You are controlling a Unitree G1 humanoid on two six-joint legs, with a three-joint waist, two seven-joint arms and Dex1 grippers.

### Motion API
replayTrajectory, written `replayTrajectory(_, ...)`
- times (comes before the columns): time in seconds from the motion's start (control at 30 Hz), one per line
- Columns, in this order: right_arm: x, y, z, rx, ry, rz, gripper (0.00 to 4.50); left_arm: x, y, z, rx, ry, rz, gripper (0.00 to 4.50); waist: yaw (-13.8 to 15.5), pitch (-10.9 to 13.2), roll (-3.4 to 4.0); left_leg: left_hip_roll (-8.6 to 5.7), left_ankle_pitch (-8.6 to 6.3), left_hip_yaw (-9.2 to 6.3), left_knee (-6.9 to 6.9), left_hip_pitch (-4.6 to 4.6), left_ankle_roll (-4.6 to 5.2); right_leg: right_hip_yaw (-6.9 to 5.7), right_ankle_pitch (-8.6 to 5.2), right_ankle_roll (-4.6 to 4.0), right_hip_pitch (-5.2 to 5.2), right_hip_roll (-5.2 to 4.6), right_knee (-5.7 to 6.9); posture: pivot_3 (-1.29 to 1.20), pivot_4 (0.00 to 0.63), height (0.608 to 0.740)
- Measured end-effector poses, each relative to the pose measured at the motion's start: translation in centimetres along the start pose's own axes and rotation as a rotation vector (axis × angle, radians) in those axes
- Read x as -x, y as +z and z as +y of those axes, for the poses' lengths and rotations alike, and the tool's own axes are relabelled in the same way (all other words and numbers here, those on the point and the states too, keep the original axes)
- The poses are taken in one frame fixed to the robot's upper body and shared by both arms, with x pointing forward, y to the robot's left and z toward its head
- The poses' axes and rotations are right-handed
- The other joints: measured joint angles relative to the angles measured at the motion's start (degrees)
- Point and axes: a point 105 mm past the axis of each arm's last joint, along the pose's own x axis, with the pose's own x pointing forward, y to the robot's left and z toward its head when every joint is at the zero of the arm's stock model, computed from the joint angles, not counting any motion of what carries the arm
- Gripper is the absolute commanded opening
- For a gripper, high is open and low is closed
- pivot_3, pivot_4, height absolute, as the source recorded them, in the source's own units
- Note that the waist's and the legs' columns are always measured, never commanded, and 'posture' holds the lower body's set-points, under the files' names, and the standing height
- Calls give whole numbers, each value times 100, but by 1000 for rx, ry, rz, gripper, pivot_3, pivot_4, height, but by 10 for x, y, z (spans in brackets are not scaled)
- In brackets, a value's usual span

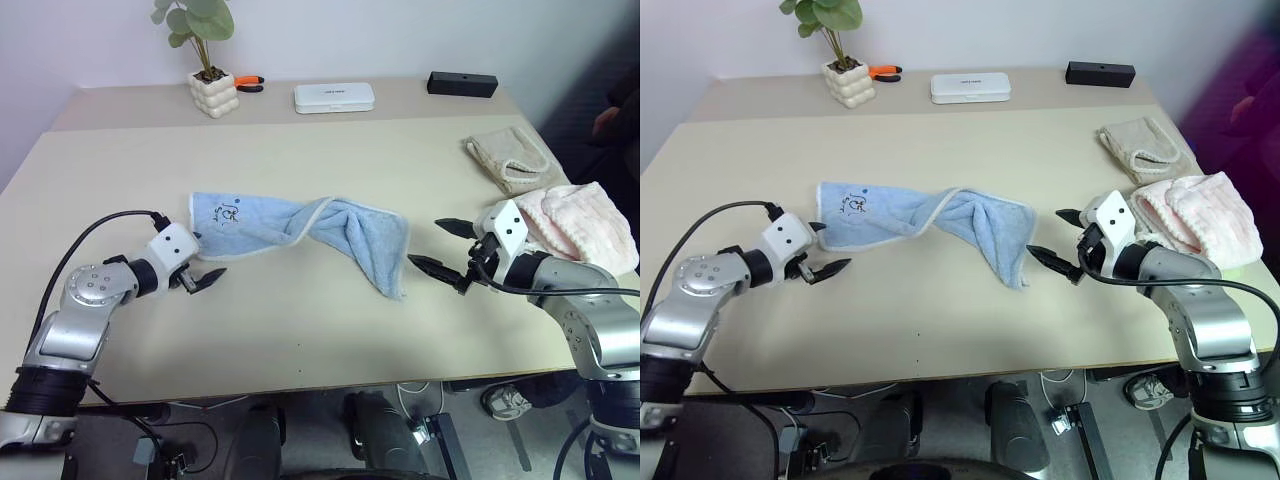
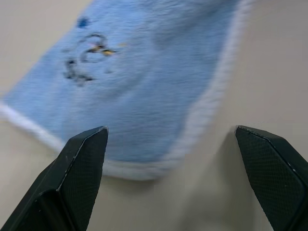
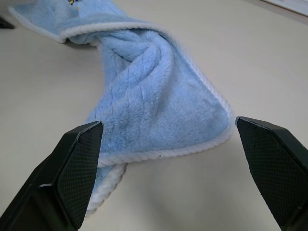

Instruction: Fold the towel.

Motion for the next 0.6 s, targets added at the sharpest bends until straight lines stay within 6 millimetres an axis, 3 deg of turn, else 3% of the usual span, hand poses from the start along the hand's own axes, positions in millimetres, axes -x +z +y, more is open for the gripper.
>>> replayTrajectory(0.07, -1, 0, 0, -2, -10, -5, 4500, -3, -1, 4, -11, -3, -6, 3808, 0, -1, 1, 0, 0, 0, 0, 1, 0, 0, 0, 0, 0, 0, 3, 0, 150, 737)
replayTrajectory(0.13, -2, 1, 0, -8, -17, -13, 4500, -8, -2, 4, -8, -10, -18, 3034, 3, -3, 5, 0, 0, 0, 1, 2, 0, 0, 0, 0, 1, 0, 4, 0, 150, 737)
replayTrajectory(0.33, -5, 7, -1, 2, -19, -33, 4500, -17, -4, -5, 10, -48, -50, 9, 5, -4, 7, 0, 0, -1, 2, 2, 0, 0, 0, 0, 3, 0, 6, 0, 150, 737)
replayTrajectory(0.6, -16, 10, 4, 13, 2, -39, 4500, -9, -7, -9, 27, -40, -51, 9, -50, -4, 8, 2, 0, 0, 1, 5, 0, 1, 1, 0, 2, 1, 8, 0, 150, 737)
